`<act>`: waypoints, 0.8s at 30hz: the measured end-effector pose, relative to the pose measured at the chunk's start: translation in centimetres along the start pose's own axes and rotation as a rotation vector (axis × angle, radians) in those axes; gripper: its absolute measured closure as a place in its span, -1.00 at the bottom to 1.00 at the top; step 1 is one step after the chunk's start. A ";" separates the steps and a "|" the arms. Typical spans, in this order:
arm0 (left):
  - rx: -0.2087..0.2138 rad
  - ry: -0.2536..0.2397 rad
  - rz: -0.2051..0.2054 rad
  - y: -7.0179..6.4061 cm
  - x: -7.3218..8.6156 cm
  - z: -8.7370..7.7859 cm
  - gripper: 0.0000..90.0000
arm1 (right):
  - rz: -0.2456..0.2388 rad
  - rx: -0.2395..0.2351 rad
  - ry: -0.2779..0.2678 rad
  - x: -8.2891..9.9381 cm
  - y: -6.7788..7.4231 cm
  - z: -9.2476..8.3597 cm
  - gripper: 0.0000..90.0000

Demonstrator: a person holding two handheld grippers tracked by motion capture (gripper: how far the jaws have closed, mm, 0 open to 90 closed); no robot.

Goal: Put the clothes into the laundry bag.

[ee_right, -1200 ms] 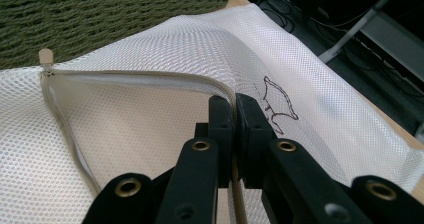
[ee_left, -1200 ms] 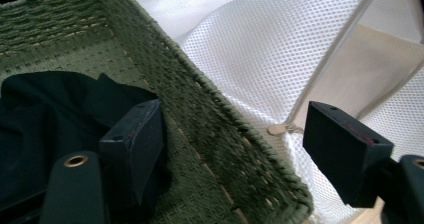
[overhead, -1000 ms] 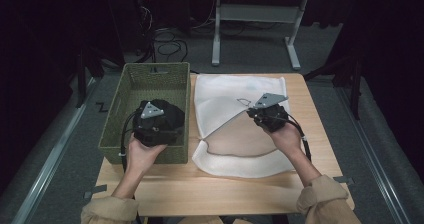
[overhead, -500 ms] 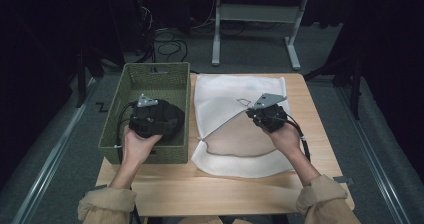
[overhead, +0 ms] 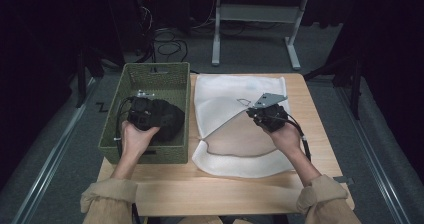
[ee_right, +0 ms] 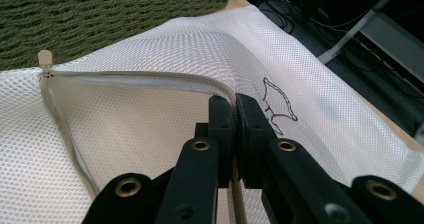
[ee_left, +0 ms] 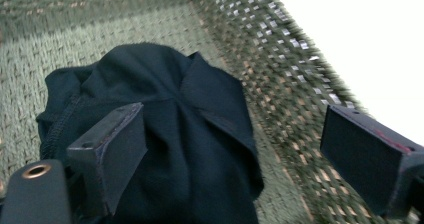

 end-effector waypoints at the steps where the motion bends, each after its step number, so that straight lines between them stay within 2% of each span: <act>1: 0.000 0.005 -0.009 0.2 0.0 0.2 -0.76 | 0.002 -0.002 -0.004 0.0 0.0 0.0 0.94; 5: 0.012 0.023 -0.059 1.0 0.2 0.9 -0.78 | -0.001 -0.001 -0.002 0.0 0.0 0.1 0.94; 7: 0.005 0.025 -0.059 1.1 0.2 1.0 -0.78 | 0.009 -0.002 0.000 0.0 0.0 0.2 0.94; 14: -0.014 0.069 -0.076 1.9 0.3 1.8 -0.78 | -0.001 -0.004 -0.005 0.0 0.2 0.4 0.94; 18: -0.024 0.112 -0.087 2.6 0.4 2.6 -0.77 | -0.003 -0.004 0.001 0.0 0.2 0.4 0.94; 19: -0.024 0.112 -0.087 2.6 0.4 2.6 -0.77 | -0.013 -0.002 0.001 0.0 0.2 0.4 0.94; 24: -0.021 0.149 -0.099 3.0 0.6 3.7 -0.78 | 0.000 -0.004 0.004 0.1 0.2 0.4 0.94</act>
Point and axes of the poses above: each handheld gripper's, and its own axes: z roughly forward along the jaws, x roughly out of its underside, y roughly to its left, the point moved 6 cm from there along z, roughly forward along the jaws, and after that the axes turned 13 degrees about z, right-handed, at the moved point
